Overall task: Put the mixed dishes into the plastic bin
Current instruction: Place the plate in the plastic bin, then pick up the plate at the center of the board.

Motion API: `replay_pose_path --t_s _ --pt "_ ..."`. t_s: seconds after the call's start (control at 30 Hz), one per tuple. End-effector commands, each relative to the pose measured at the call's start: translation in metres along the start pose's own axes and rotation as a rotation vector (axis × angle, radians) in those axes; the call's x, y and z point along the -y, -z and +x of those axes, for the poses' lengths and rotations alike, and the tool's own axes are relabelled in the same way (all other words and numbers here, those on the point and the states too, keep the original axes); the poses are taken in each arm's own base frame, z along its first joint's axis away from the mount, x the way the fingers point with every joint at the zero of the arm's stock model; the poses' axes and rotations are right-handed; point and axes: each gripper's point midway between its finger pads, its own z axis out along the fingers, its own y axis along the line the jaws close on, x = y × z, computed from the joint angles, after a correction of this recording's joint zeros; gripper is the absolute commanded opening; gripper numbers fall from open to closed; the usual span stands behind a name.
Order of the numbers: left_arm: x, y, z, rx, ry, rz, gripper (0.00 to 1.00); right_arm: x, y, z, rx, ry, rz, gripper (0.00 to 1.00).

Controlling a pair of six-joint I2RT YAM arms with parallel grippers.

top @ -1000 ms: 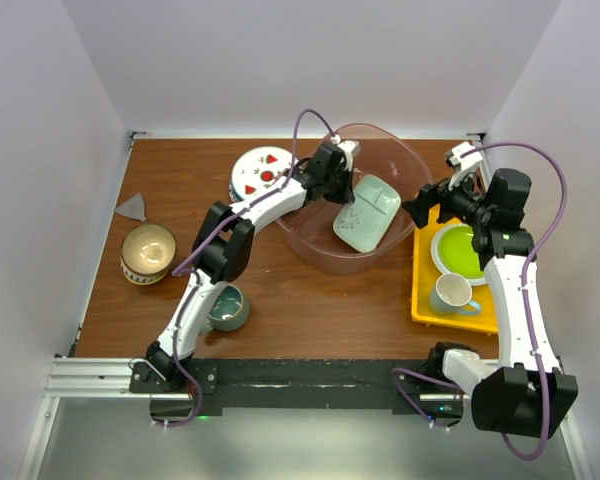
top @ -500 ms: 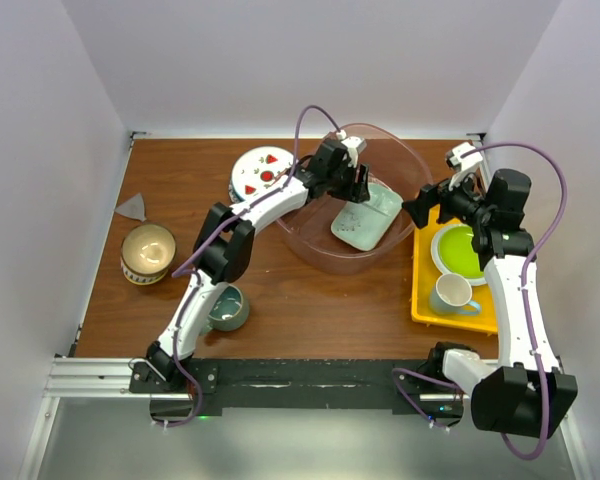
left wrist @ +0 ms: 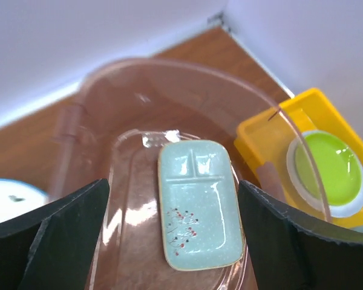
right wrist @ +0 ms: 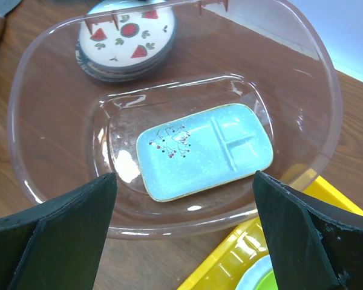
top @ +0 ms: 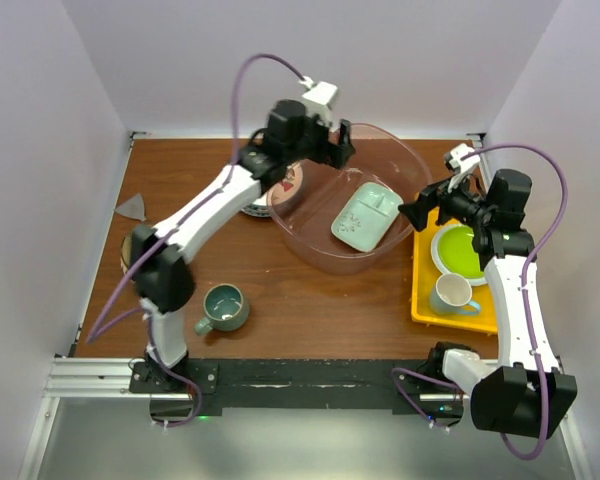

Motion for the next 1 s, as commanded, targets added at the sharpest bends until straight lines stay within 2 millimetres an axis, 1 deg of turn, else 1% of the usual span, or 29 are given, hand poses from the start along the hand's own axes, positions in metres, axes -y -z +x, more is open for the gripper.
replay_pose_path --t_s 0.0,0.03,0.1,0.13,0.2,0.23,0.3,0.33,0.4,0.43,0.53,0.6,0.63,0.73,0.87,0.97 --pt "-0.019 0.072 -0.063 0.191 -0.049 -0.055 0.93 -0.013 0.005 -0.009 0.042 0.05 -0.061 0.98" --pt "-0.026 0.094 -0.065 0.215 -0.041 -0.058 0.94 -0.014 0.005 -0.008 0.042 0.05 -0.071 0.98" --pt "-0.034 0.117 -0.067 0.253 -0.025 -0.068 0.96 -0.016 0.005 -0.009 0.047 0.058 -0.082 0.98" --pt "-0.045 0.139 -0.062 0.265 -0.015 -0.088 0.96 -0.019 0.005 -0.008 0.049 0.057 -0.099 0.98" --pt "-0.056 0.16 -0.057 0.286 -0.009 -0.116 1.0 -0.021 0.004 -0.007 0.049 0.058 -0.116 0.98" --pt "-0.066 0.178 -0.049 0.294 -0.007 -0.149 1.0 -0.024 0.004 -0.006 0.049 0.057 -0.132 0.98" --pt "-0.075 0.194 -0.041 0.296 -0.015 -0.186 1.0 -0.025 0.004 -0.006 0.052 0.065 -0.144 0.98" --pt "-0.079 0.207 -0.034 0.3 -0.016 -0.212 1.0 -0.027 0.003 -0.005 0.05 0.063 -0.153 0.98" --pt "-0.083 0.217 -0.023 0.286 -0.022 -0.237 1.0 -0.029 0.003 -0.004 0.051 0.068 -0.171 0.98" --pt "-0.086 0.226 -0.017 0.288 -0.02 -0.262 1.0 -0.031 0.003 -0.003 0.051 0.067 -0.181 0.98" --pt "-0.09 0.24 -0.001 0.279 -0.014 -0.3 1.0 -0.034 0.003 -0.002 0.053 0.07 -0.199 0.98" --pt "-0.089 0.245 0.007 0.275 -0.01 -0.301 1.0 -0.035 0.004 -0.002 0.056 0.071 -0.207 0.98" --pt "-0.094 0.251 0.012 0.279 -0.006 -0.334 1.0 -0.035 0.003 -0.002 0.056 0.072 -0.21 0.98" --pt "-0.098 0.258 0.021 0.273 0.001 -0.367 1.0 -0.036 0.003 -0.001 0.055 0.068 -0.216 0.98" --pt "-0.107 0.257 0.034 0.252 0.017 -0.406 1.0 -0.037 0.004 -0.002 0.058 0.07 -0.22 0.98" --pt "-0.114 0.252 0.044 0.231 0.038 -0.43 1.0 -0.038 0.004 -0.002 0.058 0.069 -0.223 0.98"
